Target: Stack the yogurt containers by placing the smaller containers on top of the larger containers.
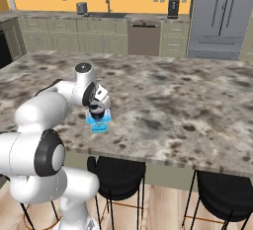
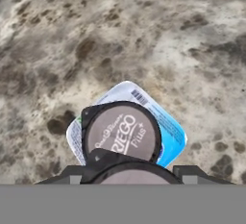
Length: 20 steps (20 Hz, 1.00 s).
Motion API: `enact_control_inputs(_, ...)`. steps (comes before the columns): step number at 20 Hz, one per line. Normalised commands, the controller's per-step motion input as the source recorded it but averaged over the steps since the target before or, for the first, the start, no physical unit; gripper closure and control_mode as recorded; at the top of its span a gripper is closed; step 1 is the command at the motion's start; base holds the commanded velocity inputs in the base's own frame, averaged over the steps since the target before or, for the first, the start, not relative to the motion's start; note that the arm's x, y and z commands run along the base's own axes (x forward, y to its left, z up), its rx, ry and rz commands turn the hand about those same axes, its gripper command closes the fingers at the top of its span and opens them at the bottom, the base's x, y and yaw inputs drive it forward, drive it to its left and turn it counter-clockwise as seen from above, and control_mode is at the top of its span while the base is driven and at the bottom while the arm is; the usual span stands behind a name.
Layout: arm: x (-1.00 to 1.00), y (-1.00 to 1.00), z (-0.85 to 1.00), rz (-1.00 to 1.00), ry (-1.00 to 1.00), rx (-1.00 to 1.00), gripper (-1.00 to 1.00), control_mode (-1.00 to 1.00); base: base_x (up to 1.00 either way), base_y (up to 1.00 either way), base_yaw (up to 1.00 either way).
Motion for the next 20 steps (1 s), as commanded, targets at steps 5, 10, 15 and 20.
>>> enact_control_inputs(5, 0.00, 0.00, -0.12, 0.00, 0.00, 0.00, 1.00, -1.00, 0.00, 0.00, 0.00)
enact_control_inputs(10, 0.03, 0.00, -0.10, 0.00, 0.00, 0.00, 1.00, -1.00, 0.00, 0.00, 0.00)
enact_control_inputs(15, 0.06, 0.00, -0.06, 0.00, 0.00, 0.00, 1.00, -1.00, 0.00, 0.00, 0.00)
enact_control_inputs(20, 0.06, 0.00, -0.05, 0.00, 0.00, 0.00, 1.00, -1.00, 0.00, 0.00, 0.00)
